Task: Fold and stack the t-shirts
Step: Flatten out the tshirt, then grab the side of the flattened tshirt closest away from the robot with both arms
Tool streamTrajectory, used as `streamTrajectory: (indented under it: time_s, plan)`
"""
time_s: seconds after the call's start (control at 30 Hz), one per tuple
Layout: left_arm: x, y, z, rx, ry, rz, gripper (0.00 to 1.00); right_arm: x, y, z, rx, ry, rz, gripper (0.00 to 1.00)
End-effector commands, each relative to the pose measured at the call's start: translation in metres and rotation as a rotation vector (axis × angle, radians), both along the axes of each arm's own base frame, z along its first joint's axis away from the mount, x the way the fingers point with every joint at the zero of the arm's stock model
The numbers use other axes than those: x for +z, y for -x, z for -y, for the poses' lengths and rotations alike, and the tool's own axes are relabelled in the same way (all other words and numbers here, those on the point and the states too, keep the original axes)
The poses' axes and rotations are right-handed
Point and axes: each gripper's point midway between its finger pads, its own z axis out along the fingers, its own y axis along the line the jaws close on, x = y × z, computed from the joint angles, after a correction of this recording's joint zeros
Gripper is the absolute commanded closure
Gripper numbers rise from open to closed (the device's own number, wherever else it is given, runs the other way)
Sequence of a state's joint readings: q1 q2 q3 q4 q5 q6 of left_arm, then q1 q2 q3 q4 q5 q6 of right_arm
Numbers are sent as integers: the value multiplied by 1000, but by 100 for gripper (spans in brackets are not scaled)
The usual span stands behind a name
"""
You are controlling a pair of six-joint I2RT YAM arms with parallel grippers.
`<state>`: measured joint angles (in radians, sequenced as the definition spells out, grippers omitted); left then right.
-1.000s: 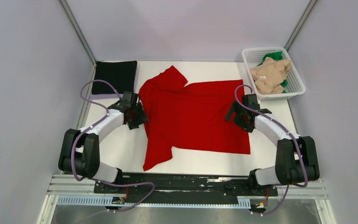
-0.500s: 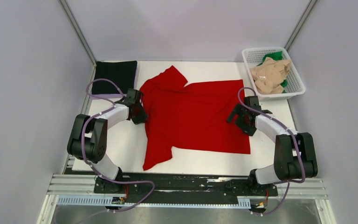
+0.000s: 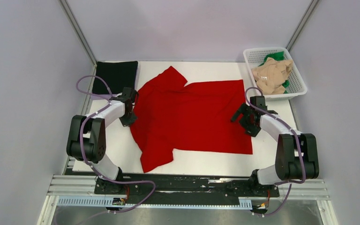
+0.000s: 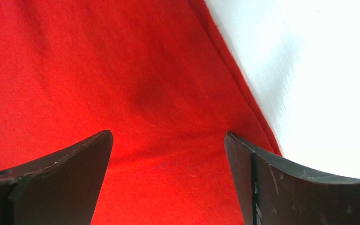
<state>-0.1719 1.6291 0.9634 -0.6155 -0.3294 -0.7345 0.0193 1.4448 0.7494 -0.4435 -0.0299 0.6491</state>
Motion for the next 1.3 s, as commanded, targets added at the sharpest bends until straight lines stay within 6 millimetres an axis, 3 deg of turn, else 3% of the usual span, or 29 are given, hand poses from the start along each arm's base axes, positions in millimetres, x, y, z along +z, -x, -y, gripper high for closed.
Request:
streamTrajectory:
  time_s: [0.0, 0.17, 0.23, 0.3, 0.33, 0.37, 0.43, 0.47, 0.57, 0.67, 0.77, 0.9, 1.0, 1.13, 1.27]
  plan:
    - [24, -31, -22, -3, -66, 95, 93, -18, 12, 8, -8, 31, -77, 0]
    - [33, -80, -12, -67, -44, 166, 90, -11, -7, 34, -47, 126, -43, 0]
    - [34, -86, -11, -70, -48, 145, 85, -5, -14, 37, -49, 136, -25, 0]
    - [37, -84, -11, -69, -47, 128, 65, 3, -20, 36, -50, 130, 3, 0]
    - [43, -82, -11, -68, -44, 138, 43, 8, -21, 35, -49, 125, 19, 0]
    - [43, -76, -11, -66, -42, 128, 34, 16, -24, 34, -44, 121, 47, 0]
    - [52, -65, -12, -55, -35, 134, 4, 30, -25, 33, -37, 116, 89, 0]
    - [64, -59, -11, -48, -22, 154, 2, 37, -24, 33, -41, 119, 108, 0]
    - [74, -36, -2, -51, 47, 177, 0, 53, -18, 34, -69, 118, 147, 0]
    - [96, -16, 28, -131, 192, 246, 0, 67, -12, 33, -99, 96, 191, 0]
    - [100, 15, 59, -233, 250, 215, 0, 75, -5, 35, -127, 84, 224, 0]
    - [78, 79, 81, -313, 239, 11, 0, 75, 3, 43, -154, 88, 236, 0]
    - [55, 115, 91, -319, 247, -93, 3, 72, 7, 47, -170, 85, 226, 0]
    - [35, 143, 102, -315, 277, -171, 15, 64, 10, 50, -191, 75, 200, 0]
    - [20, 157, 105, -306, 283, -218, 28, 60, 12, 55, -221, 74, 188, 0]
